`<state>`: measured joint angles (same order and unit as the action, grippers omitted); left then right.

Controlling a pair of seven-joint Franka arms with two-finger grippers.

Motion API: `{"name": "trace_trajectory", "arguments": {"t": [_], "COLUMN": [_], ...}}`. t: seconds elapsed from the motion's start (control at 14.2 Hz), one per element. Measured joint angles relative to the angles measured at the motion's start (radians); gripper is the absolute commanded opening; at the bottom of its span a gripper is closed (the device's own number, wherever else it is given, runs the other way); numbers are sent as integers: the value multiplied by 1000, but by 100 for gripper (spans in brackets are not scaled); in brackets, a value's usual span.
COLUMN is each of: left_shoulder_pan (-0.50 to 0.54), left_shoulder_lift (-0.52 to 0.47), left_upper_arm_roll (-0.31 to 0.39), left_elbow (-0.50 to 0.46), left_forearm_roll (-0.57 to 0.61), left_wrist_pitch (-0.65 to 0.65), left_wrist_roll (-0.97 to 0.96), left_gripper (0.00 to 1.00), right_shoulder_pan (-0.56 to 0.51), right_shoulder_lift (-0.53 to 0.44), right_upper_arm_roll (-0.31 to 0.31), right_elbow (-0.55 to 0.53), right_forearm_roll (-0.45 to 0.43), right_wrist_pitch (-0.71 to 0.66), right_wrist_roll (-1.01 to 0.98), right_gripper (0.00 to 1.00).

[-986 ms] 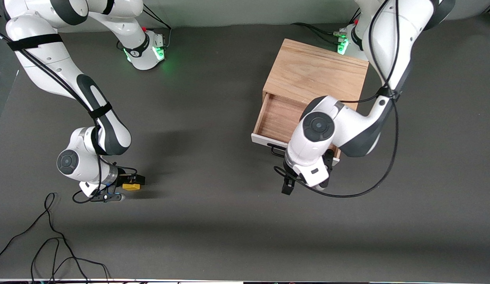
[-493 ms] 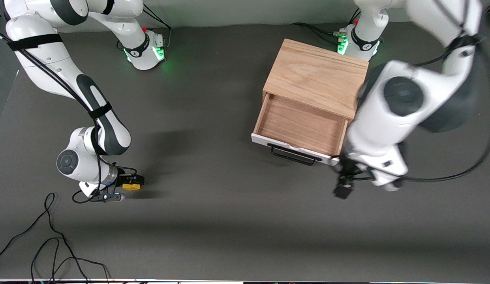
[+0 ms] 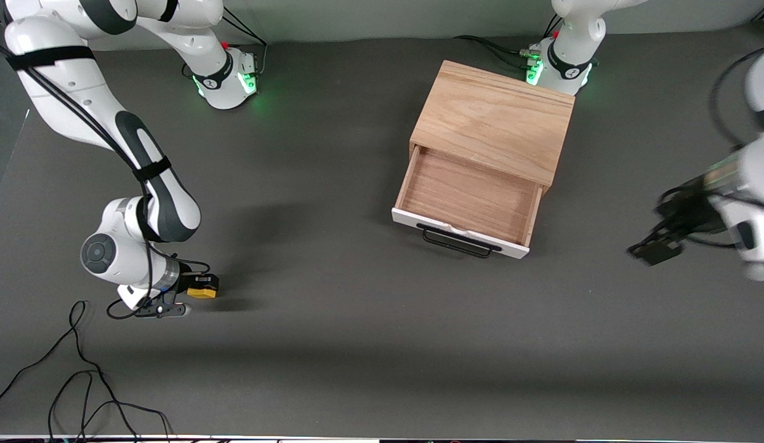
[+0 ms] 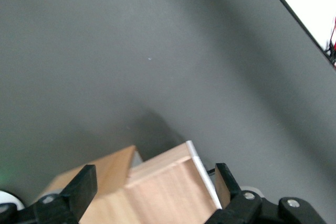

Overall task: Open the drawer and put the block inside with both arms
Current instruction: 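Lift the yellow cube with the right gripper and carry it over the drawer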

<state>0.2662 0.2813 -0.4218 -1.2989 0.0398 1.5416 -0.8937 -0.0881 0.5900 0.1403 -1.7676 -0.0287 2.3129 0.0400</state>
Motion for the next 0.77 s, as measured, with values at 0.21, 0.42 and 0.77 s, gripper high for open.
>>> {"name": "trace_trajectory", "arguments": {"t": [0.21, 0.42, 0.77], "left_shoulder_pan": [65, 104, -38], "left_shoulder_lift": [-77, -153, -232], "left_upper_arm_roll": [1, 6, 219], "left_elbow": [-94, -192, -266], "left_forearm_roll": [-30, -39, -72], "left_wrist_pitch": [-4, -1, 40], "left_wrist_roll": [254, 474, 726], "left_gripper": [100, 100, 100], "right_shoulder_pan": [43, 117, 290], "right_shoulder_lift": [-63, -95, -101], "right_upper_arm_roll": [6, 15, 26], "right_elbow": [164, 366, 616], "right_forearm_roll": [1, 3, 78], "right_wrist_pitch": [-297, -576, -820], "right_wrist_roll": [60, 181, 501], "right_gripper": [10, 10, 10]}}
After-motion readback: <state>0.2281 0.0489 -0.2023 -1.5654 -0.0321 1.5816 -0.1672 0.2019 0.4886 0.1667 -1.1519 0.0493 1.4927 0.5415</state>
